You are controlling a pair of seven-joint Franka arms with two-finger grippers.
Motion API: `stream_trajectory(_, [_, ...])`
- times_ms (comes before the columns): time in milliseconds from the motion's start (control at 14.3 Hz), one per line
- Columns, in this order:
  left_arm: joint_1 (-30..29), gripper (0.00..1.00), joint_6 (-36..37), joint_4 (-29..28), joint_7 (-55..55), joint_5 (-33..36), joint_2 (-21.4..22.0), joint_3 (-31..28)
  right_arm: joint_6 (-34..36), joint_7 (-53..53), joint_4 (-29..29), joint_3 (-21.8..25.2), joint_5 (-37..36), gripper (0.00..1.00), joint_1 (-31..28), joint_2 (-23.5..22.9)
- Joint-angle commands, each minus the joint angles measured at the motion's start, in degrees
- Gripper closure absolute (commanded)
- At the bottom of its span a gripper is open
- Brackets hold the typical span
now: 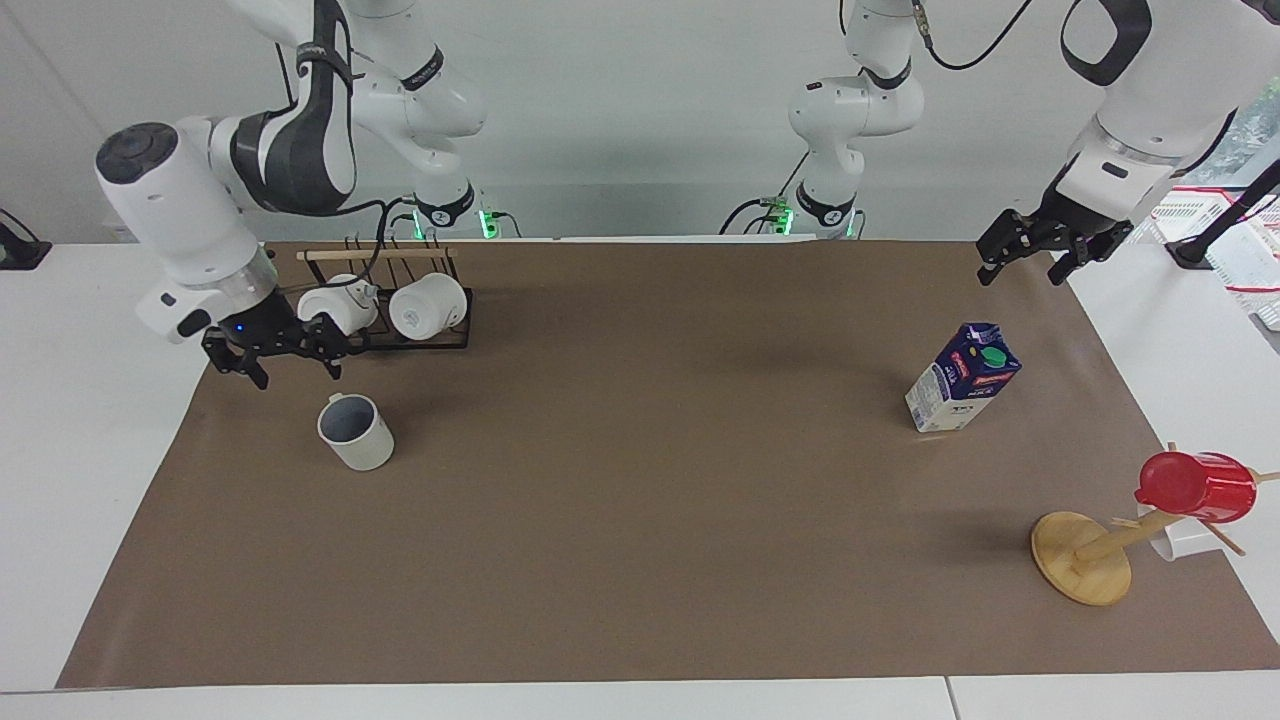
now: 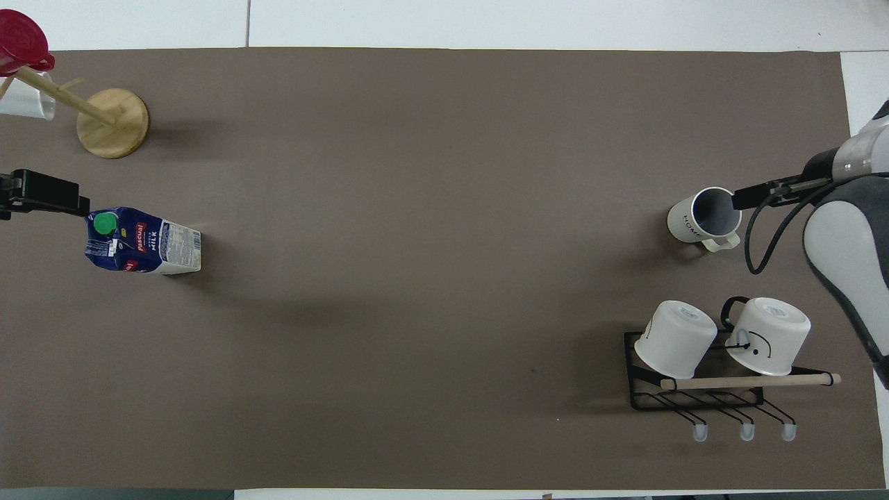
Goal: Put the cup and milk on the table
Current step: 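Grasp the mug with the right gripper while the left gripper grasps the carton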
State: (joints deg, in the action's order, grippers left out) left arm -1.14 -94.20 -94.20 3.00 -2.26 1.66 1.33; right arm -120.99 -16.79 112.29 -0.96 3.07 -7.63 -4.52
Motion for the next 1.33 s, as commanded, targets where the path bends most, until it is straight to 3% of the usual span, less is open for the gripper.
stream_trajectory(0, [-0.44,0.00,-7.30,-8.28,0.87,0.50,4.05,-0.10,-7.57,-5.26,5.39,-0.27,2.73,0.00,-1.34,-0.83])
stream_trajectory(140, [-1.31,0.00,-9.58,-10.20,0.87,0.50,3.27,-0.10,-9.44,-6.67,6.01,-0.27,2.73,0.00,-1.34,-2.24])
stream_trajectory(419, [-2.73,0.00,-18.97,-19.78,1.31,0.50,4.40,-0.10,-13.04,-10.46,6.10,-0.36,2.82,0.00,-2.57,-4.89])
stream_trajectory(698, [-2.99,0.00,-23.48,-22.87,1.21,0.50,3.70,-0.10,-14.10,-9.49,6.80,-0.36,3.00,0.08,-2.30,-4.98])
stream_trajectory(977, [-3.43,0.00,-24.27,-23.57,1.04,0.50,3.35,-0.02,-14.36,-8.71,6.89,-0.36,4.58,0.39,-1.78,-5.06])
stream_trajectory(1256, [-3.52,0.00,-26.73,-24.89,0.17,0.50,2.30,-0.02,-14.19,-7.65,6.10,-0.36,4.58,0.46,-1.78,-7.43])
